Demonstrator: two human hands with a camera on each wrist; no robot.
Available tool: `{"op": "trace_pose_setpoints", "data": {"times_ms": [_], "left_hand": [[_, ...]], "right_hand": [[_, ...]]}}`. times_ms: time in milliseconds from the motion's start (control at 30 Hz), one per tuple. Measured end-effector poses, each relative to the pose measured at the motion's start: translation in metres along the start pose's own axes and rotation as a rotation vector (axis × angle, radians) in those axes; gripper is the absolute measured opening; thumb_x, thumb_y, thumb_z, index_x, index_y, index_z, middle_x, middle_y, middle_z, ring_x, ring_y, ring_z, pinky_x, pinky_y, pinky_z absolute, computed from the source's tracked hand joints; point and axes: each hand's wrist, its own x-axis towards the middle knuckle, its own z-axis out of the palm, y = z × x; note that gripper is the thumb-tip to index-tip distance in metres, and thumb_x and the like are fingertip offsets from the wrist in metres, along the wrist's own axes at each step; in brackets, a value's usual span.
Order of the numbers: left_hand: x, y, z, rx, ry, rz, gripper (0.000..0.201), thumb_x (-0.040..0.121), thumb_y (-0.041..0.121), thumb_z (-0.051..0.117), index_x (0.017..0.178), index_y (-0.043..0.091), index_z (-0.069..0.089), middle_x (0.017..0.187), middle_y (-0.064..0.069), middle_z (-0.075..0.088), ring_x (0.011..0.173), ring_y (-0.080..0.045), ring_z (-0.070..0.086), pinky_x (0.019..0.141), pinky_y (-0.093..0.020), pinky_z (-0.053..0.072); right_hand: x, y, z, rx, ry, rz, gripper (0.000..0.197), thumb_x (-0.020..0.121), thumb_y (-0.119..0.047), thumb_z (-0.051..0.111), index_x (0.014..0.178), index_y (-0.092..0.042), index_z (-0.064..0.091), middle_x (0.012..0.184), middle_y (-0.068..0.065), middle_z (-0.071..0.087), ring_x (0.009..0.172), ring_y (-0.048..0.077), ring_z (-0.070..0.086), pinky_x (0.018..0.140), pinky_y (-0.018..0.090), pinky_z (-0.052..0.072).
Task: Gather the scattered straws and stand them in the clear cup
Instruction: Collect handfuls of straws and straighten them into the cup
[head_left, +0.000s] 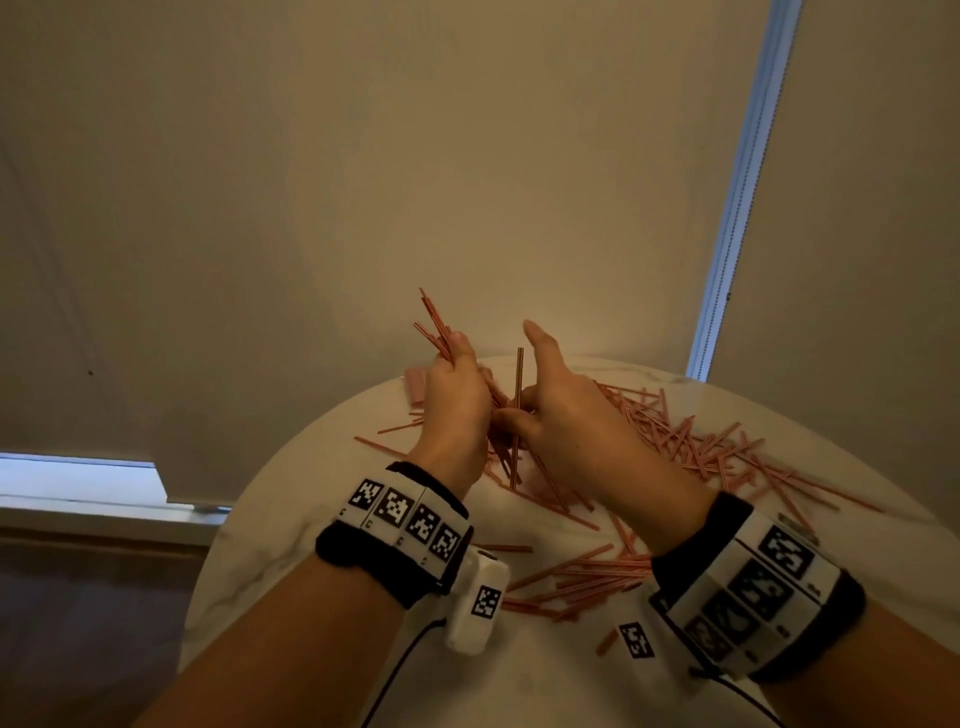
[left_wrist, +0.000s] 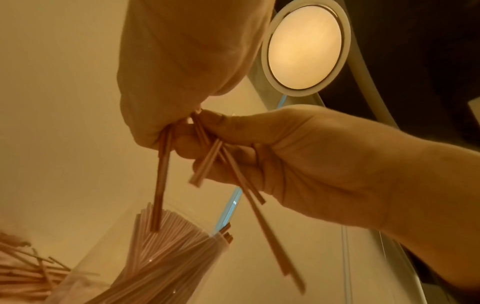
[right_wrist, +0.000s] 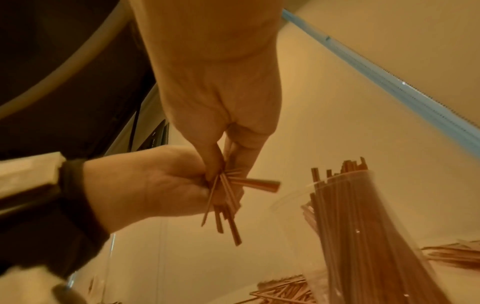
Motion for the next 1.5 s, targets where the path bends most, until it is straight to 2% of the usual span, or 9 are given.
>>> {"op": "trace_pose_setpoints", "data": {"times_ms": [167,267,400,533,767,900,1167,1300,1500], "left_hand": [[0.013,0.004,0.004,-0.128,-0.057,-0.034,0.041,0.108,0.050,0.038,0.095,0.015,0.054,0.065,0.003,0.056,0.059,-0.014,0.055,0.059,-0.031,0.049],[0.019,0.006,0.006,-0.052,-0.115,-0.031,0.043,0.108,0.050,0.039,0.107,0.012,0.059,0.076,-0.001,0.070,0.066,-0.018,0.069,0.062,-0.034,0.056],[0.020,0.004,0.011,0.187,-0.202,0.069,0.053,0.105,0.058,0.039,0.089,0.014,0.065,0.058,0.009,0.064,0.057,-0.007,0.065,0.055,-0.026,0.052],[0.025,0.003,0.012,0.294,-0.260,0.132,0.053,0.102,0.064,0.035,0.089,0.025,0.069,0.075,0.005,0.076,0.073,-0.010,0.076,0.068,-0.033,0.062],[0.036,0.005,0.010,0.390,-0.243,0.161,0.067,0.102,0.067,0.028,0.089,0.016,0.070,0.051,0.005,0.064,0.041,-0.009,0.060,0.041,-0.023,0.046],[0.038,0.003,0.007,0.392,-0.214,0.132,0.066,0.103,0.067,0.026,0.085,0.020,0.069,0.047,0.011,0.058,0.037,-0.002,0.051,0.036,-0.017,0.037],[0.045,0.031,-0.020,-0.180,-0.062,0.048,0.063,0.081,0.088,0.044,0.065,0.027,0.040,0.056,0.008,0.028,0.045,-0.009,0.020,0.042,-0.027,0.017],[0.036,0.036,-0.012,-0.324,-0.152,0.062,0.050,0.092,0.059,0.066,0.063,0.028,0.040,0.057,0.007,0.026,0.046,-0.008,0.020,0.039,-0.023,0.019],[0.029,0.030,0.003,-0.284,-0.252,0.148,0.045,0.101,0.038,0.062,0.061,0.025,0.046,0.053,0.006,0.031,0.042,-0.008,0.026,0.040,-0.024,0.021]], "right_hand": [[0.012,-0.001,0.000,0.097,0.051,0.028,0.006,0.091,-0.027,0.071,0.096,-0.026,0.069,0.076,-0.007,0.073,0.066,0.002,0.070,0.064,0.022,0.058],[0.017,0.001,0.001,0.235,0.089,0.007,0.013,0.090,-0.021,0.072,0.101,-0.027,0.075,0.076,-0.008,0.074,0.064,-0.001,0.070,0.059,0.011,0.054],[0.030,0.004,0.001,0.101,0.168,0.016,0.007,0.090,-0.023,0.071,0.084,-0.027,0.071,0.069,-0.008,0.072,0.062,0.001,0.069,0.062,0.022,0.057],[0.042,0.003,-0.007,-0.082,0.131,-0.033,0.011,0.088,-0.026,0.071,0.078,-0.029,0.067,0.070,-0.007,0.071,0.065,0.007,0.070,0.069,0.033,0.060],[0.058,-0.006,-0.022,-0.462,0.028,-0.173,0.030,0.090,-0.029,0.067,0.065,-0.029,0.050,0.065,-0.011,0.049,0.058,0.004,0.045,0.055,0.022,0.035],[0.056,-0.010,-0.021,-0.397,-0.053,-0.164,0.007,0.092,-0.026,0.066,0.086,-0.023,0.065,0.083,-0.007,0.063,0.074,0.010,0.059,0.062,0.021,0.041],[0.034,-0.013,-0.014,-0.173,-0.292,0.079,0.032,0.078,-0.044,0.080,0.099,-0.027,0.062,0.076,-0.007,0.073,0.055,0.003,0.069,0.058,0.027,0.057],[0.034,-0.011,0.001,-0.172,-0.451,0.147,0.020,0.086,-0.039,0.075,0.095,-0.022,0.067,0.073,-0.008,0.074,0.056,0.000,0.069,0.051,0.017,0.052],[0.039,-0.010,-0.008,0.332,-0.385,0.143,0.008,0.090,-0.003,0.067,0.097,-0.006,0.068,0.082,0.008,0.077,0.078,0.019,0.076,0.082,0.039,0.061]]}}
